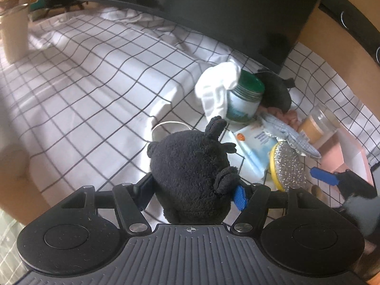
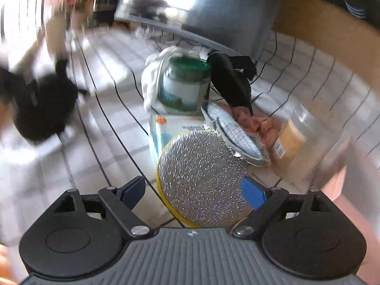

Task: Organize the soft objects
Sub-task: 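Grasp the glitter pad with the right tool while the left lifts the toy, then lower the toy into the pink box with the left tool while the right drops the pad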

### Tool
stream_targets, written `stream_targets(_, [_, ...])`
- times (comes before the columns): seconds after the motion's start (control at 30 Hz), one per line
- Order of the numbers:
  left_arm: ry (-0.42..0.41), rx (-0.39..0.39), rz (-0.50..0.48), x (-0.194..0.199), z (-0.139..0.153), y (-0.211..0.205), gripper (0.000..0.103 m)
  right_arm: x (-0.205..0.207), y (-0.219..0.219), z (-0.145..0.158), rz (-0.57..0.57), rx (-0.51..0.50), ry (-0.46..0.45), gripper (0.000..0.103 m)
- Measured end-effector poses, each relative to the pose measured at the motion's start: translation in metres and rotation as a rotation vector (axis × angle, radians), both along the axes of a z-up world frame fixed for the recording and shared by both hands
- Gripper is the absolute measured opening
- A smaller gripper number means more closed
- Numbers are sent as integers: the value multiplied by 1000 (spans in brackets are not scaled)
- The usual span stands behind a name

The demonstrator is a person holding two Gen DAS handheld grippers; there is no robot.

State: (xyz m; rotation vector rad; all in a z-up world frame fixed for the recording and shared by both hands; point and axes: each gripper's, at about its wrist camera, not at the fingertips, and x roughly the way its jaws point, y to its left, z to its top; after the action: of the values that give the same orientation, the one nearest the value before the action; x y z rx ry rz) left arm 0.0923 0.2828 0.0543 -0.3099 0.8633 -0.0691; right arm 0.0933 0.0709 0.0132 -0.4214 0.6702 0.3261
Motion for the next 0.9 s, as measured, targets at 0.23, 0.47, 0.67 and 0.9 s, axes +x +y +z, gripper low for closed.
stream_targets(0.23, [-10,-21,-40,4,0,3,71,7,17,-4,-60,-105,-23,34])
stream_targets(0.47, [-8,-9,-283,17,-2,-36,71,-37,-22,75,-15,150,-6,14])
stream_targets(0.67, [0,-8,-576,21,1,-102,71,-72,-85,109,-218,186,-15,14])
stream_targets(0.9, [28,-11,-903,8,2,-196,71,-118,-151,104,-508,104,-7,14])
